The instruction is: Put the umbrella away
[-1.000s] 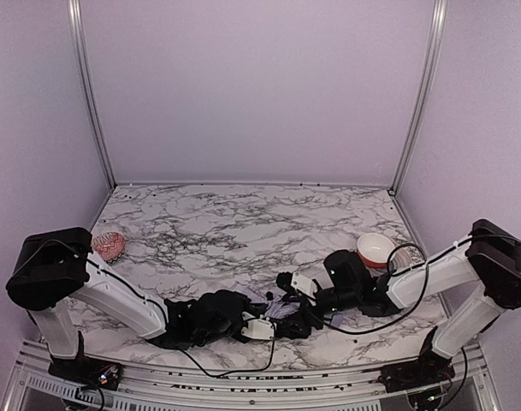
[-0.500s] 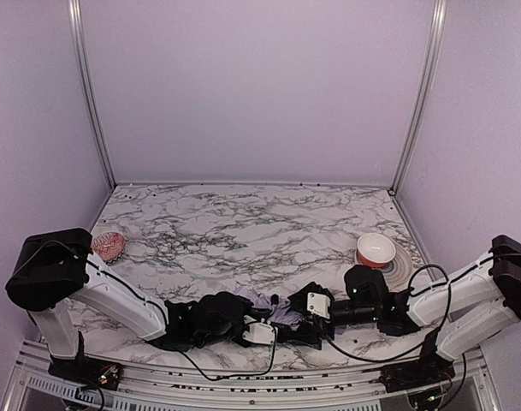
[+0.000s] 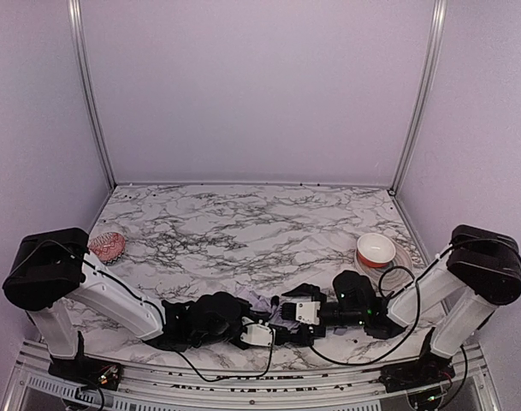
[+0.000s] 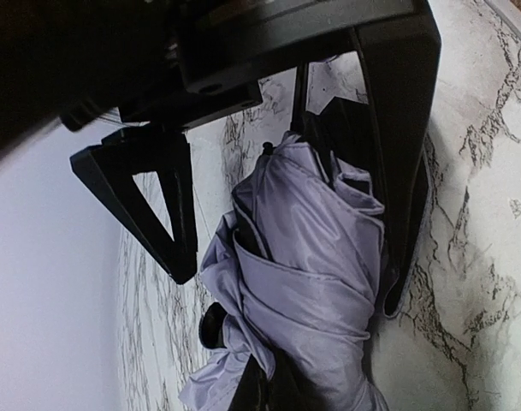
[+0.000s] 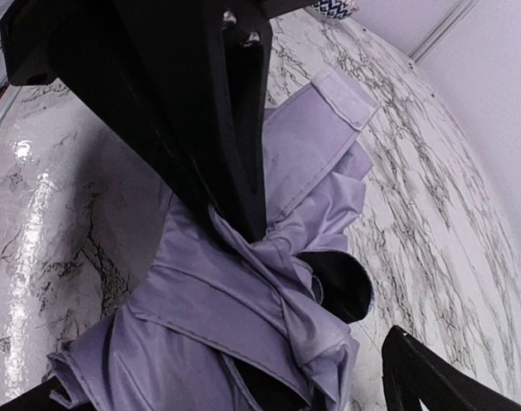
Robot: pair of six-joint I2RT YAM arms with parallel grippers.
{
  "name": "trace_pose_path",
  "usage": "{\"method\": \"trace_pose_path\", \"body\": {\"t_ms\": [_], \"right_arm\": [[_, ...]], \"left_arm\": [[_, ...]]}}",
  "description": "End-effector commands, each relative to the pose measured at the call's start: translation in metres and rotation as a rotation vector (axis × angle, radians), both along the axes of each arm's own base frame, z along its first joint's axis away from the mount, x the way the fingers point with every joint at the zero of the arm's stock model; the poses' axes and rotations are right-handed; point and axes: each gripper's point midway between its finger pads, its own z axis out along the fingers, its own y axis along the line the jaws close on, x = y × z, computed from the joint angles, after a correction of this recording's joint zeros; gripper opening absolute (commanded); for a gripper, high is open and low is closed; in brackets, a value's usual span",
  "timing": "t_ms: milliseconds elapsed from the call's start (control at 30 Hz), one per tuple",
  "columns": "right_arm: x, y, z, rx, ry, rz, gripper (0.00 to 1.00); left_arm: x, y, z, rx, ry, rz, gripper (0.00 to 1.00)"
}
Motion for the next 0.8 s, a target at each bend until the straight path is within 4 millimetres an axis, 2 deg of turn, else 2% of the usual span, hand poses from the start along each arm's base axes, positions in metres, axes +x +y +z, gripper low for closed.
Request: {"method": "trace_pose_path", "body": {"t_ms": [0, 100, 167, 300, 400, 467, 633, 767], "right_arm": [[0.010, 0.026, 0.013, 0.051, -0.088, 0.051, 0.99], [0.012, 0.038, 0.008, 0.061, -0.081, 0.081, 0.96], [0.012, 0.043, 0.001, 0.048, -0.068, 0.099, 0.89], [0.007, 0.044, 0.000, 0.070, -0.073, 0.130, 0.51], [0.005, 0.042, 0.006, 0.095, -0.080, 0.131, 0.36], [0.005, 0.040, 0.008, 0.100, -0.075, 0.122, 0.30], [0.010, 0.039, 0.018, 0.118, -0.089, 0.086, 0.19], [0.011, 0.038, 0.022, 0.122, -0.095, 0.087, 0.09]], "left_arm": [[-0.035, 0.071, -0.099, 0.395, 0.181, -0.069, 0.00], [-0.035, 0.071, -0.098, 0.389, 0.182, -0.066, 0.00], [-0.033, 0.071, -0.098, 0.390, 0.179, -0.061, 0.00], [-0.032, 0.072, -0.098, 0.390, 0.180, -0.056, 0.00], [-0.030, 0.072, -0.093, 0.374, 0.184, -0.047, 0.00], [-0.026, 0.072, -0.087, 0.354, 0.183, -0.030, 0.00], [-0.015, 0.065, -0.053, 0.224, 0.156, 0.033, 0.00], [-0.003, 0.062, -0.022, 0.105, 0.111, 0.099, 0.12]]}}
